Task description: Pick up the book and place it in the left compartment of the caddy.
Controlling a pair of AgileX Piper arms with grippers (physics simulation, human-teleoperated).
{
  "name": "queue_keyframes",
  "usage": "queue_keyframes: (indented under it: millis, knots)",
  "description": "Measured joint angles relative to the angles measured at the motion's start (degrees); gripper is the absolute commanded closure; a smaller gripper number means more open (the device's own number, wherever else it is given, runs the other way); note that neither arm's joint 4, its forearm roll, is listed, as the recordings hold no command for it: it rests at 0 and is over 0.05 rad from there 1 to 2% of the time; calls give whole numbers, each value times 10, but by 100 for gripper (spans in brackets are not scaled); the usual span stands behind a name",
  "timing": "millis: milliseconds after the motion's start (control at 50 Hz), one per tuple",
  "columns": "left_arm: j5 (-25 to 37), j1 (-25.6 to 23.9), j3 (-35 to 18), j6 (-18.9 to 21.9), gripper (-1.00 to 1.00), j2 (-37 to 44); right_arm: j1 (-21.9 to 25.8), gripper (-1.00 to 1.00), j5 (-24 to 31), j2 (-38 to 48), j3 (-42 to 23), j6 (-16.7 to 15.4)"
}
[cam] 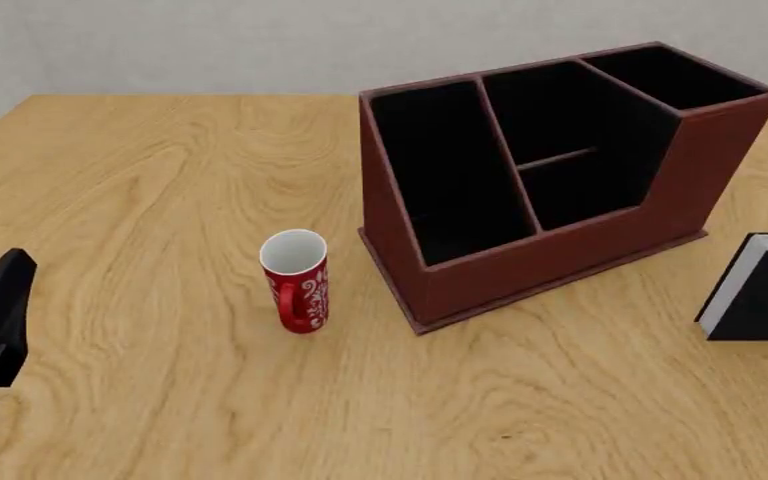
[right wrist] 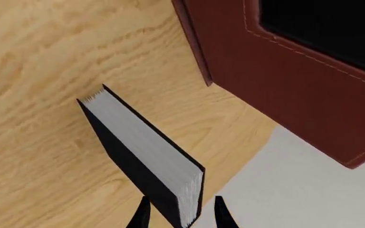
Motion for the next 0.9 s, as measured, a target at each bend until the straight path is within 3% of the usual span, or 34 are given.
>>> queue_keyframes:
  millis: [400, 420, 640, 900]
  knots:
    - [-3, 4, 1, 0, -100, 3, 4, -100, -2, 14, 12, -1]
    - [-2, 5, 1, 0, -100, 2, 5, 100, -1, 14, 13, -1]
    - [2, 6, 2, -2, -100, -3, -2, 100, 11, -10, 23, -16]
    - [11, 0, 0, -8, -100, -13, 21, 100, 51, -80, 49, -5]
